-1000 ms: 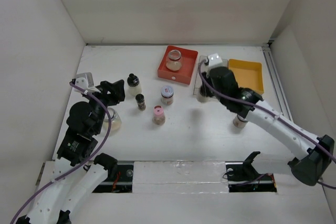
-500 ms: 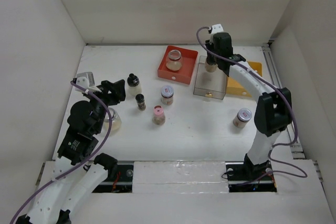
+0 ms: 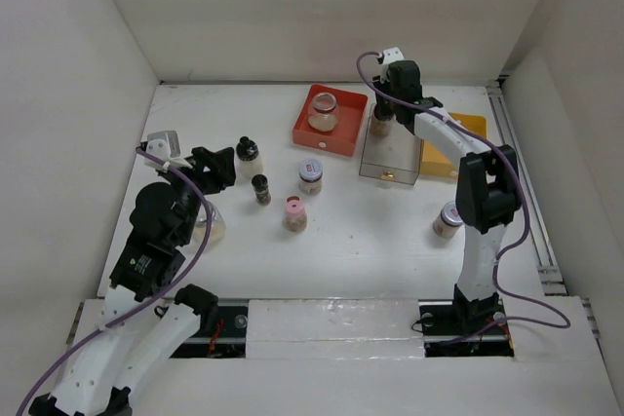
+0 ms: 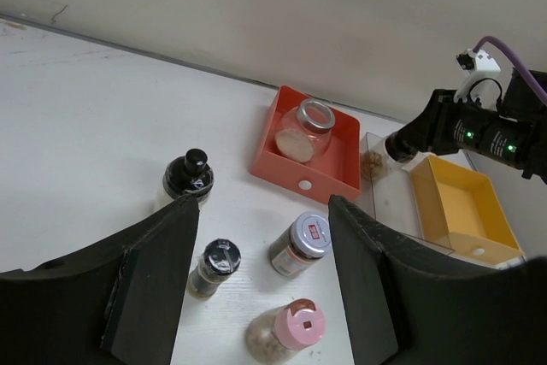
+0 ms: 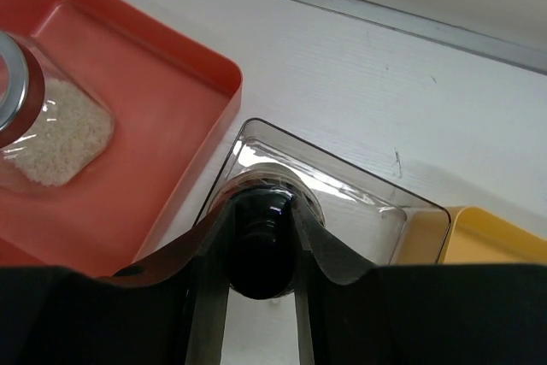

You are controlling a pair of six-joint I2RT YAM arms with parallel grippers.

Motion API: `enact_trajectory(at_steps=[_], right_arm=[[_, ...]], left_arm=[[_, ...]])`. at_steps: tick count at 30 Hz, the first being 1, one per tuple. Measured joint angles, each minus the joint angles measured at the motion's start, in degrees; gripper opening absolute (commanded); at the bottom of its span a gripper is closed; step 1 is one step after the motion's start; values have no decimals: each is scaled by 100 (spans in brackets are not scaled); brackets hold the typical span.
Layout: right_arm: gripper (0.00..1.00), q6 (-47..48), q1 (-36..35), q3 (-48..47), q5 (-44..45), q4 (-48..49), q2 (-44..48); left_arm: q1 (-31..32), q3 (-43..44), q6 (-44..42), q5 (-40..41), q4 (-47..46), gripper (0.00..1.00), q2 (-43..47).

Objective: Organize the condiment bottles

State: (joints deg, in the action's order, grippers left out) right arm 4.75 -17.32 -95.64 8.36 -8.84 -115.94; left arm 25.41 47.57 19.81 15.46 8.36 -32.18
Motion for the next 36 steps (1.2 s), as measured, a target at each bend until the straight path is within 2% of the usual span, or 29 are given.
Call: enact_trajectory(at_steps=[3, 4, 8, 9, 12, 16, 17, 21, 22, 23, 25, 26, 28, 29, 31, 32, 34, 36], right_arm=[[24, 0, 0, -7, 7, 35, -7], [33, 0, 0, -22, 7, 35, -15], [51, 7, 0, -79, 28, 83, -68], [51, 4, 0, -81, 31, 103, -68], [60, 24, 0, -83, 48, 214, -66], [60, 50, -11, 66, 39, 236, 144], [58, 68, -22, 199, 26, 205, 310], [31, 273, -313, 789, -85, 175, 1220], [16, 354, -481, 914, -157, 190, 1464], [12, 439, -686, 994, -254, 203, 1663], [13, 560, -1176, 1040, -544, 278, 1899], [17, 619, -1432, 1040, -734, 339, 1950], [30, 719, -1930, 1043, -1193, 431, 1928], [43, 763, -2146, 1040, -1434, 476, 1864], [55, 839, -2520, 1034, -1805, 562, 1644], [64, 885, -2726, 1014, -1950, 595, 1469], [73, 944, -3010, 837, -2070, 584, 1045], [77, 1010, -3235, 501, -2100, 555, 507]], left_arm=[[0, 0, 0, 0, 0, 58, -17], [0, 0, 0, 0, 0, 58, -22], [0, 0, 0, 0, 0, 58, -26], [0, 0, -2, 0, 0, 58, -26], [0, 0, 0, 0, 0, 58, -26], [0, 0, 0, 0, 0, 58, -28], [0, 0, 0, 0, 0, 58, -28], [0, 0, 0, 26, 0, 58, -28], [0, 0, 0, 46, 0, 58, -28], [0, 0, 2, 79, 0, 58, -28], [0, 0, 28, 188, 2, 58, -28], [0, 0, 79, 280, 4, 58, -26], [0, 0, 199, 479, 22, 58, 4], [0, 0, 267, 601, 42, 60, 46], [0, 0, 389, 828, 76, 62, 208], [0, 0, 437, 929, 87, 63, 295], [0, -20, 520, 1082, 83, 63, 470], [0, -26, 564, 1185, 59, 63, 686]])
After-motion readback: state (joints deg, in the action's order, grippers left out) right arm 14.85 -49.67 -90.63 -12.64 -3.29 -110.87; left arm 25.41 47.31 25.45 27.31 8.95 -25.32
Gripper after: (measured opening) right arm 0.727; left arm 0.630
